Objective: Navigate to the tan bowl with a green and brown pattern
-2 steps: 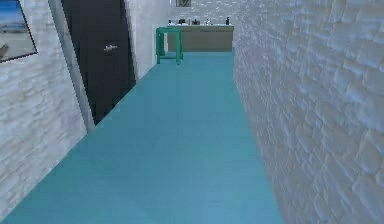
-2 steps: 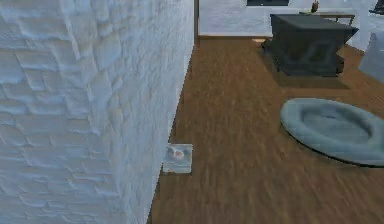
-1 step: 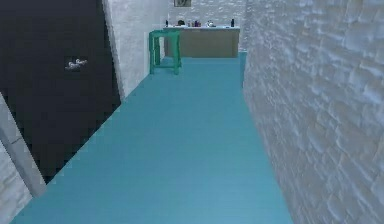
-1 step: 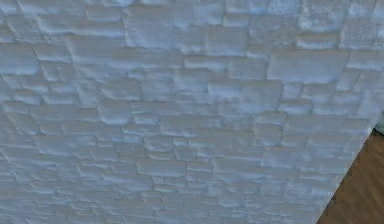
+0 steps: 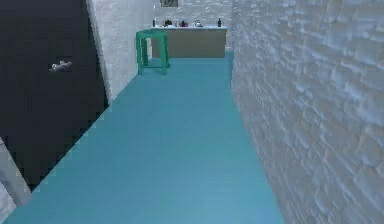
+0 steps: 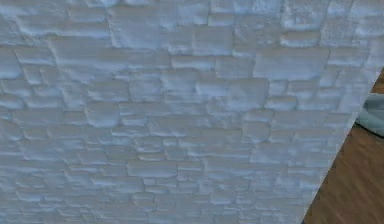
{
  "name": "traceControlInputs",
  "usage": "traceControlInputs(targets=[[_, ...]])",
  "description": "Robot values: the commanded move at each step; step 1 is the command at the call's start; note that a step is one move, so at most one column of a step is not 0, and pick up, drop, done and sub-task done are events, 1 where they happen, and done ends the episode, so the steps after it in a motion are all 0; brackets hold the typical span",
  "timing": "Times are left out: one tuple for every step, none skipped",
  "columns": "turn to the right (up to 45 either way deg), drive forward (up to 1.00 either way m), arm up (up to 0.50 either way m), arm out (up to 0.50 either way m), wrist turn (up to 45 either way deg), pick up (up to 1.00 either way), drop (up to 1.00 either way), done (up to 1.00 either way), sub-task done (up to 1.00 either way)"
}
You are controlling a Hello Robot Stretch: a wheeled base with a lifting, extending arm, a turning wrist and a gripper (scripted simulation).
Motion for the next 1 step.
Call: traceControlInputs(targets=[[0.0,1.00,0.00,0.00,0.0,0.00,0.00,0.00,0.00]])
